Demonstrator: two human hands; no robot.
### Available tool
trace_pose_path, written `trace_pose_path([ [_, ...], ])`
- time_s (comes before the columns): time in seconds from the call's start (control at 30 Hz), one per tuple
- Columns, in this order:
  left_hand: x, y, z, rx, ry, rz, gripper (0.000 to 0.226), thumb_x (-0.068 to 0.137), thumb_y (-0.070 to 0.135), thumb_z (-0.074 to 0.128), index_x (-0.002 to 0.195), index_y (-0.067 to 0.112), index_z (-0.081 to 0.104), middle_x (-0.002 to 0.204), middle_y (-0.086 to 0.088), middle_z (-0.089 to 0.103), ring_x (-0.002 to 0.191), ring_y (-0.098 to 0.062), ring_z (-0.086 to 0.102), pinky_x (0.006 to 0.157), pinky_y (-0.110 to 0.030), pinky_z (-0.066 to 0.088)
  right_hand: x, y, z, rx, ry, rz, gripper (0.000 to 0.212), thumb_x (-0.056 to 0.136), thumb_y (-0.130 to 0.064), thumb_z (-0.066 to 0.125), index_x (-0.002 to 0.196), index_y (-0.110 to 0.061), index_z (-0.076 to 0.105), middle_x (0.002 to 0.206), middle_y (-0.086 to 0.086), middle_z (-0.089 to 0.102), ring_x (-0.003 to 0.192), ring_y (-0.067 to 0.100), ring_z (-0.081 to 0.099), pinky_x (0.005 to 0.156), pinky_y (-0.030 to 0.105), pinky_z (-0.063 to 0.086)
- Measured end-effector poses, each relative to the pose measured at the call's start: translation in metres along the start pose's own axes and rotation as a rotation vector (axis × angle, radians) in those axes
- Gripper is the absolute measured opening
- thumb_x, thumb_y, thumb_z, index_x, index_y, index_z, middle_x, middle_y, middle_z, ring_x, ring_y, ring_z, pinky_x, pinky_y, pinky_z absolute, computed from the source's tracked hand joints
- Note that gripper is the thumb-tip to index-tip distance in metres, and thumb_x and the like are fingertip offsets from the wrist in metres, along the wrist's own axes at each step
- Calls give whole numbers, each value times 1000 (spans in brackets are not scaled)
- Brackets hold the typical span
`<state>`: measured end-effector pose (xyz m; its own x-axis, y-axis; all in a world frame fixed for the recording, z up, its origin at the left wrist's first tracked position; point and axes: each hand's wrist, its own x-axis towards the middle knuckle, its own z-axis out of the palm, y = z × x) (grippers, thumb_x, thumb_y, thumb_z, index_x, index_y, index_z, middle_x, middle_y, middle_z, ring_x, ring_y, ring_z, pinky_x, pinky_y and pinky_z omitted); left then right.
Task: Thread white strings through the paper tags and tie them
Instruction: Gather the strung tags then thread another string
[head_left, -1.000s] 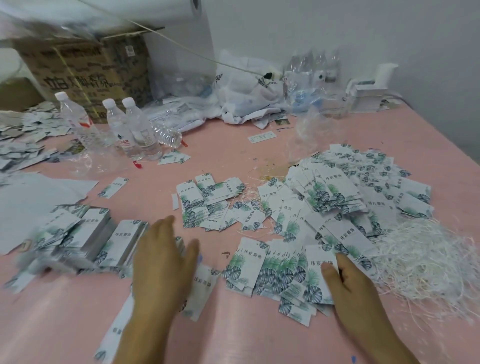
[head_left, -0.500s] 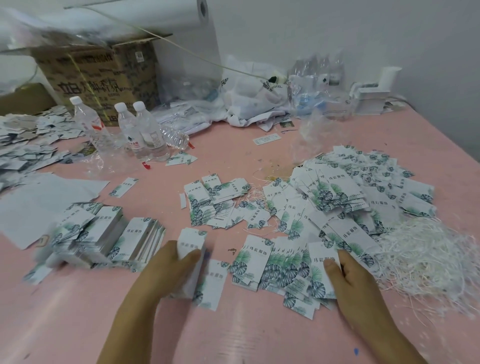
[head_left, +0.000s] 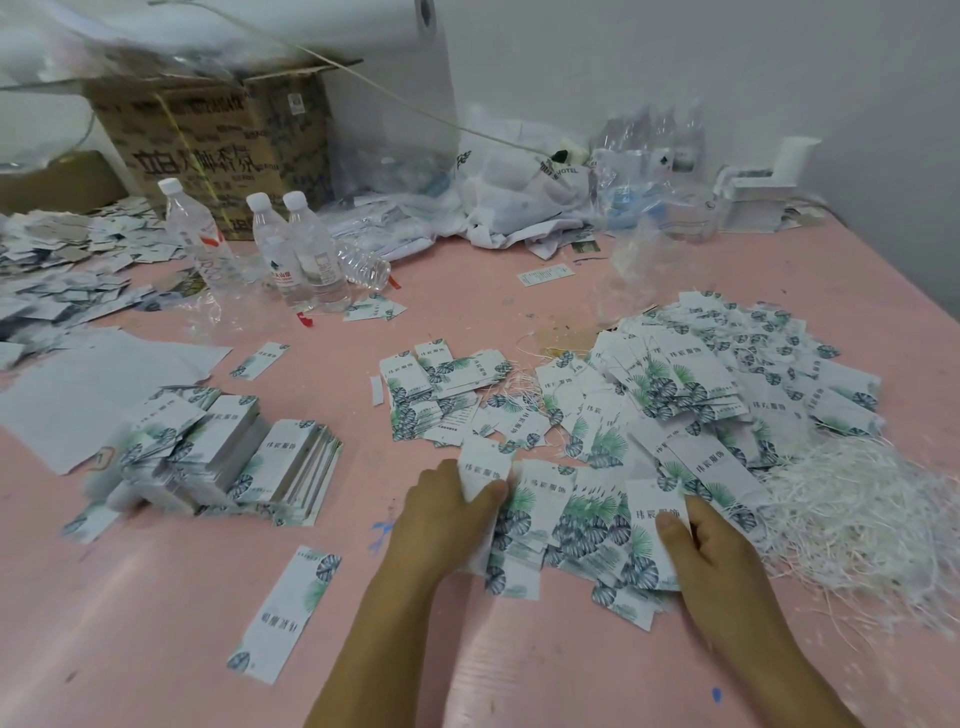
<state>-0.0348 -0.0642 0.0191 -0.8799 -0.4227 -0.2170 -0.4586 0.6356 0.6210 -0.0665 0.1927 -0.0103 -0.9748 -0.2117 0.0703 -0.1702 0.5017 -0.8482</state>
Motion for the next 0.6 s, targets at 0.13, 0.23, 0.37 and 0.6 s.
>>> trace_pose_path([
  [0.13, 1, 8, 16, -39, 37, 7, 52, 86, 60, 55, 117, 19, 50, 108, 0, 60, 99, -24, 57, 76, -38, 50, 0, 2, 1, 26, 26, 8, 16, 97, -32, 50, 85, -28, 58, 69, 6, 64, 61, 21, 60, 48, 24, 50],
  [0.23, -4, 8, 19, -202, 108, -21, 56, 81, 59, 64, 120, 26, 41, 103, 15, 56, 86, -11, 57, 59, -26, 39, 1, 5, 2, 20, 40, 7, 13, 96, -34, 51, 87, -27, 58, 69, 9, 63, 65, 31, 60, 54, 37, 48],
  [0.37, -4, 1, 18, -376, 245, -25, 28, 85, 42, 69, 96, 27, 49, 87, 10, 60, 68, 0, 57, 50, -20, 38, 4, 3, 4, 18, 44, -10, 12, 96, -35, 51, 88, -29, 58, 68, 7, 62, 65, 29, 59, 55, 35, 46],
  [0.6, -5, -2, 4, -624, 216, -4, 13, 86, 17, 71, 75, 13, 68, 63, 0, 72, 49, -20, 64, 44, -24, 41, 3, -2, 3, 34, 4, -12, 20, 94, -40, 51, 90, -22, 58, 73, 13, 62, 65, 31, 57, 59, 44, 50],
])
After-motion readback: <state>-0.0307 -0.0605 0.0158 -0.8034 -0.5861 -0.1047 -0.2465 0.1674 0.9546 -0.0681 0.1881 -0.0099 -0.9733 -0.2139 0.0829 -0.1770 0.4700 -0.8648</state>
